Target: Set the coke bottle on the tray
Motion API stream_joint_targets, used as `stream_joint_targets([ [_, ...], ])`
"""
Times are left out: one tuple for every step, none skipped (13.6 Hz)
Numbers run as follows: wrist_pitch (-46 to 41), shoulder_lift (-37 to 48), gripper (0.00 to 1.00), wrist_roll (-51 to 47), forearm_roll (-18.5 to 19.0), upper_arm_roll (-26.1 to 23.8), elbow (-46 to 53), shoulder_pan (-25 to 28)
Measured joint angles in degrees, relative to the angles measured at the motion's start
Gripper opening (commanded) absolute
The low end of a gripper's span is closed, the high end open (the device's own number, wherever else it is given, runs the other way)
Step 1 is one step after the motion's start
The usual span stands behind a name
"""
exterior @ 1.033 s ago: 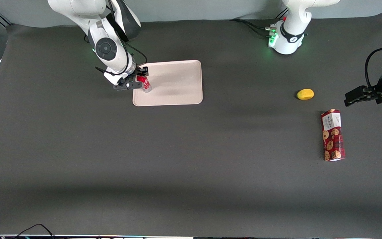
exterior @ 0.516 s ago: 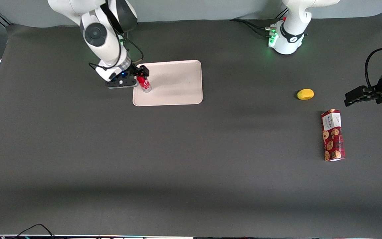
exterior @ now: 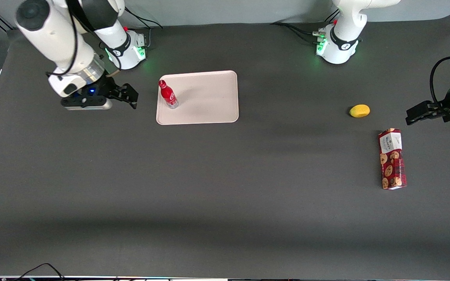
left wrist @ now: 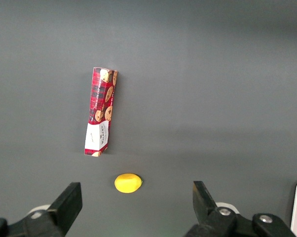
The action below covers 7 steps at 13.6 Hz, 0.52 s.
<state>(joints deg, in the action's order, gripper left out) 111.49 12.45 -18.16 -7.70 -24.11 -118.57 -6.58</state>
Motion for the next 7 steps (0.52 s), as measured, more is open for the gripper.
stream_joint_targets([
  [-1.4,-1.9,1.00,0.0,0.3,1.1,3.5,0.0],
  [-2.3,-3.8,1.00,0.0,0.5,2.5,6.8,0.0],
  [-2.7,-5.4,1.00,0.5,0.7,4.1,9.5,0.0],
  [-3.3,-7.9,1.00,3.2,0.8,7.2,13.8,0.0],
  [-3.8,-8.6,1.00,4.4,1.3,8.4,15.3,0.0],
  [-4.6,-9.0,1.00,5.3,2.9,9.5,16.5,0.0],
  [-6.1,-9.2,1.00,6.0,5.2,10.4,17.9,0.0],
])
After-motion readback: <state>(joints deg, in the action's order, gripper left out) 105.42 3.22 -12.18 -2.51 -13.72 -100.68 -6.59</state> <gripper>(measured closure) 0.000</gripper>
